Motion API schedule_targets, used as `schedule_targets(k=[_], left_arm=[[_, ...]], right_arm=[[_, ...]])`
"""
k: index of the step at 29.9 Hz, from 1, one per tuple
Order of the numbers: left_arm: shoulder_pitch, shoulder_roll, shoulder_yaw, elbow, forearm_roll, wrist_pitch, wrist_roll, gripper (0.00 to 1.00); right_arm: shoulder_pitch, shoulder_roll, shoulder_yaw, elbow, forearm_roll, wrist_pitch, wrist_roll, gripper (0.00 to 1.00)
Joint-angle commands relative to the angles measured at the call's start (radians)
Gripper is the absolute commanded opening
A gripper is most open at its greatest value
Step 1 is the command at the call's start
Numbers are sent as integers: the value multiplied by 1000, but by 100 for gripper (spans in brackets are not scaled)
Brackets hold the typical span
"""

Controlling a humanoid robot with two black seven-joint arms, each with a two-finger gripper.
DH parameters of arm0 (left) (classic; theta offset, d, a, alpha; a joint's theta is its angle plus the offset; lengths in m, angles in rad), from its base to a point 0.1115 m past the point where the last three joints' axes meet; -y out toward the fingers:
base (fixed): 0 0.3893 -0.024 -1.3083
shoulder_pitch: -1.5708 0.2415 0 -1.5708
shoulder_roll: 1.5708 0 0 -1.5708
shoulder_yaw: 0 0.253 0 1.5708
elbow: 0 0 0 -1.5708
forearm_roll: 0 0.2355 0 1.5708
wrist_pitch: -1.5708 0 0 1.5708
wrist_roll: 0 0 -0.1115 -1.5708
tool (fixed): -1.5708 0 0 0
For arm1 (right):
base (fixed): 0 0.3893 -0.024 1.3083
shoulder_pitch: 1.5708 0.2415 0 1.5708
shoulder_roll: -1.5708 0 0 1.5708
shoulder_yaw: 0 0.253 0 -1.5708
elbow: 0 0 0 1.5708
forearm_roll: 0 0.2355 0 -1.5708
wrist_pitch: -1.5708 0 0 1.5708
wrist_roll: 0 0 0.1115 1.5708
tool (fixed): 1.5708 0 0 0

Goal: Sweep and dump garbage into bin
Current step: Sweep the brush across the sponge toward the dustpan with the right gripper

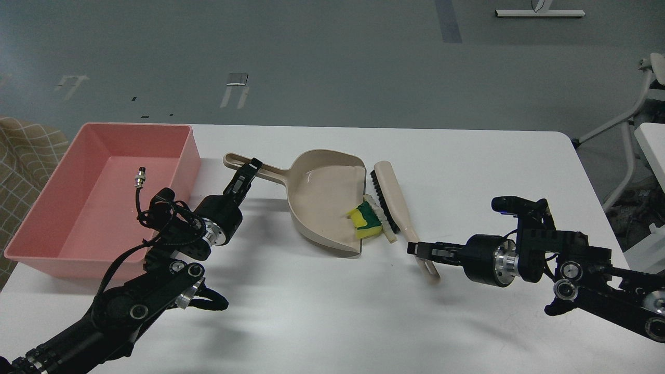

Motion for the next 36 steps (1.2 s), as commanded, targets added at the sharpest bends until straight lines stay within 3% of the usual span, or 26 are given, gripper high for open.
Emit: schedule_targets(k=[1,7,12,17,25,36], left_arm=[[0,1,0,-1,0,0,0,0],[3,1,0,-3,0,0,0,0],[15,1,0,-16,-3,-1,-1,0],[28,-4,0,-19,-5,-2,-1,0],[24,-13,0,-19,-5,0,-1,0],[26,-13,0,-29,-5,0,-1,0]], right_arm=[[33,28,0,-1,52,-1,5,0],[70,66,2,-24,101,-17,8,0],[76,33,29,-20,109,-17,11,0],[90,-56,41,-2,112,-10,9,0],[61,-288,40,160,113,45,5,0],[-37,-382,9,222,103,49,-6,0]])
